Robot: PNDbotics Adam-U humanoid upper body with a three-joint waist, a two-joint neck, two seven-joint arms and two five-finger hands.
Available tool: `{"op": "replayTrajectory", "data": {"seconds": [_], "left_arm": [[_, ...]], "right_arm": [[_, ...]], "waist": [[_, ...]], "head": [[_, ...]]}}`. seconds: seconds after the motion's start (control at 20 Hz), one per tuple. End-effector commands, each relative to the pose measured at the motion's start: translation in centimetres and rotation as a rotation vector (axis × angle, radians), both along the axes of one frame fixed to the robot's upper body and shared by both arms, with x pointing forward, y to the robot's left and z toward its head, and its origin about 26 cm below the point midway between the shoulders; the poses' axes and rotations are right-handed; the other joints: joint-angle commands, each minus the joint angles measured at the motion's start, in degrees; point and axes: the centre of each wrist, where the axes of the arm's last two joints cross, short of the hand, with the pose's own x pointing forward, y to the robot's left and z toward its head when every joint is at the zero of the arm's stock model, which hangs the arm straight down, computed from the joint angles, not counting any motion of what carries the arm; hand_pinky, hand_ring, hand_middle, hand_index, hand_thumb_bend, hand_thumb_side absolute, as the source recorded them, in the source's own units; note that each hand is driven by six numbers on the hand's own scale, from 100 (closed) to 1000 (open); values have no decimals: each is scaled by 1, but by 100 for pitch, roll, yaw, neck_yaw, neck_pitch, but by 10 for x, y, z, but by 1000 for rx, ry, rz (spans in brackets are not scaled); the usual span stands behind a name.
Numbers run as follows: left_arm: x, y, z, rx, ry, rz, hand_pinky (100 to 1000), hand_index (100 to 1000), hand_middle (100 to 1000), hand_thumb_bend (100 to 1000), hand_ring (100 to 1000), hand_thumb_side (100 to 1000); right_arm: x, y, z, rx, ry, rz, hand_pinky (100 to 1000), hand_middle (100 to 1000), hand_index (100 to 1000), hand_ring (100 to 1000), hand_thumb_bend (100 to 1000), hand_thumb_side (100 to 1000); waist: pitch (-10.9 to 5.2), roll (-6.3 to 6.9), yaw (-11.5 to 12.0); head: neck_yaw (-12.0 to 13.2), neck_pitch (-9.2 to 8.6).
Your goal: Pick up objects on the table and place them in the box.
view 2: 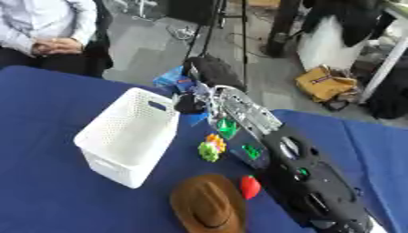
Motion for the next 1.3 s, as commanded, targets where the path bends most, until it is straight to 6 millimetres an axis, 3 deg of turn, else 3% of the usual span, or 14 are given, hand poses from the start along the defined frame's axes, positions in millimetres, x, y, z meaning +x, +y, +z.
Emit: {"op": "replayTrajectory", "data": {"seconds": [0.05,0.1,0.15,0.9,1.1,1.3], "left_arm": [[-4,1,9,8,-37,-9,799,718,732,100,726,1000],[-4,1,10,9,-38,-9,799,718,733,100,726,1000],[-4,1,11,11,-42,-10,799,718,732,100,726,1000],[-3,4,19,40,-63,2,796,716,732,100,724,1000],[-4,3,23,43,-80,-1,796,717,731,100,724,1000],[-3,5,30,53,-95,17,796,717,731,100,724,1000]], "right_arm": [[-3,-10,19,-12,-63,-37,161,488,552,584,100,269],[-2,-10,19,-14,-64,-39,158,485,550,585,100,305],[-1,-11,20,-17,-65,-45,158,485,550,585,100,271],[6,-22,34,-28,-101,-101,145,479,531,624,100,272],[8,-28,36,-30,-107,-125,141,478,530,627,100,276],[6,-37,43,-34,-132,-149,137,476,524,631,100,275]], "waist": [[-76,4,69],[-65,-8,95],[-46,-35,156],[101,-276,620],[149,-318,735],[190,-351,956]], "head": [[-148,-108],[-183,-107],[-265,-106],[-795,-169],[-1024,-181],[-1425,-195]]}}
